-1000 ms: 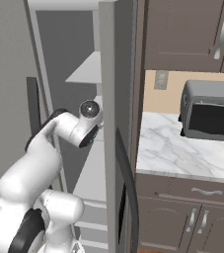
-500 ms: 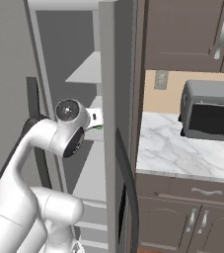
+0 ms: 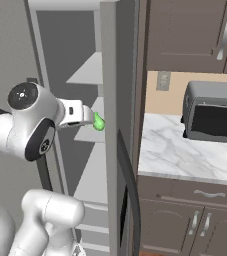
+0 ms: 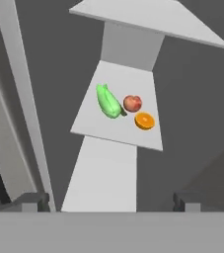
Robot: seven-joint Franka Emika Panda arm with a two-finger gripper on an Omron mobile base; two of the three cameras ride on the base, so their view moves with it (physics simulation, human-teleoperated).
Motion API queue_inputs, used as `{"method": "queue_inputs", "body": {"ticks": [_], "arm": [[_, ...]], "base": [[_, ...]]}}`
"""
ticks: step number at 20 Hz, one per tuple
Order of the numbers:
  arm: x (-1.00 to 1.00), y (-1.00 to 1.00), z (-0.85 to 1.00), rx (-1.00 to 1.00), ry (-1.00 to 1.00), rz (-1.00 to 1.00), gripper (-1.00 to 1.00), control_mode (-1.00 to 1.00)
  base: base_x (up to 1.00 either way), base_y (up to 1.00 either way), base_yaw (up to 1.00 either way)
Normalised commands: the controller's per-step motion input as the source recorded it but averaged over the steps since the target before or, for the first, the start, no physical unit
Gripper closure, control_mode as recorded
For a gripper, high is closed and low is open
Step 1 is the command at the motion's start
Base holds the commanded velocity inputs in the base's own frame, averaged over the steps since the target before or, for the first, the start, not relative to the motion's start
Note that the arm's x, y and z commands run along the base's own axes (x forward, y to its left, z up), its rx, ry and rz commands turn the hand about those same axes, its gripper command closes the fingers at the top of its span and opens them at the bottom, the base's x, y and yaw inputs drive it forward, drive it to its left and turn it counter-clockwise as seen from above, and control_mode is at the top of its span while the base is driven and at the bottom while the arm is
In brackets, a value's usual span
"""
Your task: Take the corn and lemon wedge from the highest rack and move them to the second highest rack where the peach and orange are located, to maximize freezer space. Close the freezer door after rearranging.
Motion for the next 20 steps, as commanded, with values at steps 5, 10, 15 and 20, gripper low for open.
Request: {"method": "queue_inputs", "body": {"ticks": [5, 10, 15, 20], "arm": [[-0.64, 0.3, 0.27, 0.0, -0.01, -0.06, -1.0, -1.0], [-0.43, 0.3, 0.18, 0.02, -0.01, -0.03, -1.0, -1.0], [-0.01, 0.08, 0.13, 0.0, -0.01, 0.0, -1.0, -1.0], [0.05, 0.01, -0.01, 0.0, 0.0, 0.0, -1.0, -1.0]], "base": [[0.0, 0.0, 0.0], [0.0, 0.0, 0.0], [0.0, 0.0, 0.0], [0.0, 0.0, 0.0]]}}
